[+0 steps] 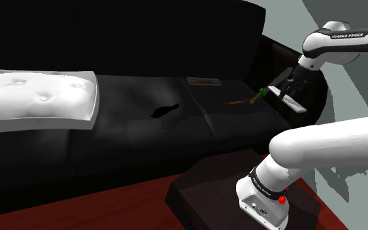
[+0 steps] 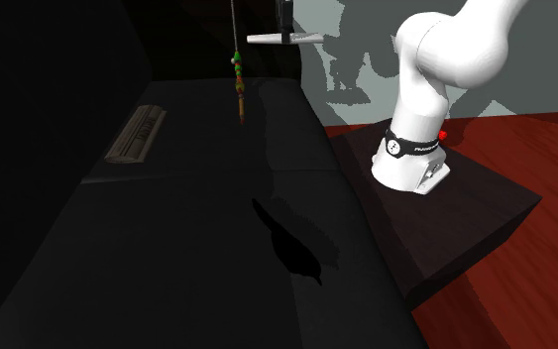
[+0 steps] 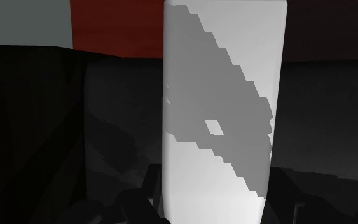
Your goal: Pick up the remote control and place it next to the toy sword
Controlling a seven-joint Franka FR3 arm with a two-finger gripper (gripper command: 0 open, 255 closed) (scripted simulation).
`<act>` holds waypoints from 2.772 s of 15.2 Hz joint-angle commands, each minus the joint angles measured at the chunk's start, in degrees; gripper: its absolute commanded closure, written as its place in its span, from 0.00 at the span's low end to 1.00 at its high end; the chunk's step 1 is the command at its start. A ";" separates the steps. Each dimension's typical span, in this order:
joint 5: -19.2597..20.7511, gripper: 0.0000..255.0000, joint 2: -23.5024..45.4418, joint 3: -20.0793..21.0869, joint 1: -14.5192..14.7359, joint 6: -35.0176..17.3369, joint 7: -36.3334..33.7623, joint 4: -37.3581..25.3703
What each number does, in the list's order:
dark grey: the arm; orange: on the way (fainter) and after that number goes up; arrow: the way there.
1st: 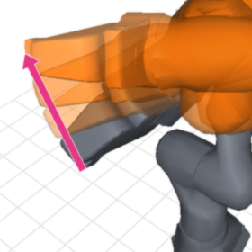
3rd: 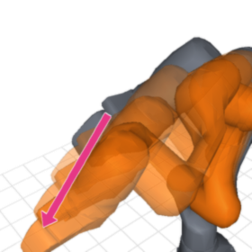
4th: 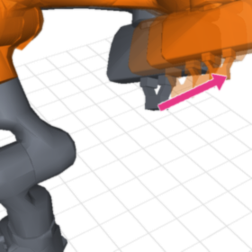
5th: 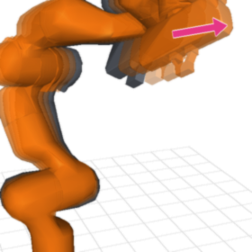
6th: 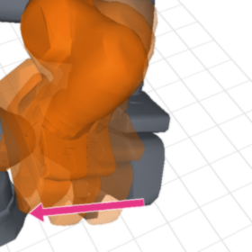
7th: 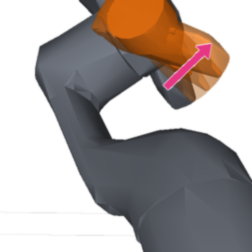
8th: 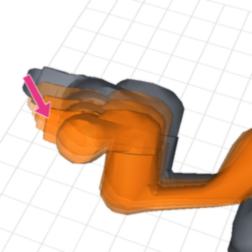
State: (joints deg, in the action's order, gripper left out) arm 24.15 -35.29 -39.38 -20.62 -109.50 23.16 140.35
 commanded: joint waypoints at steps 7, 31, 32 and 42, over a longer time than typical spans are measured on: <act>1.30 1.00 2.21 -2.77 0.09 -6.75 -0.06 4.41; 2.34 0.00 9.78 -8.94 1.90 -20.49 0.54 10.60; 2.34 0.00 9.78 -8.94 1.90 -20.49 0.54 10.60; 1.87 0.00 4.31 -4.62 0.52 -11.23 -0.14 6.79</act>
State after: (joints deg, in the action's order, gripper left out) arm 26.08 -30.80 -44.19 -20.08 -121.13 23.06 147.32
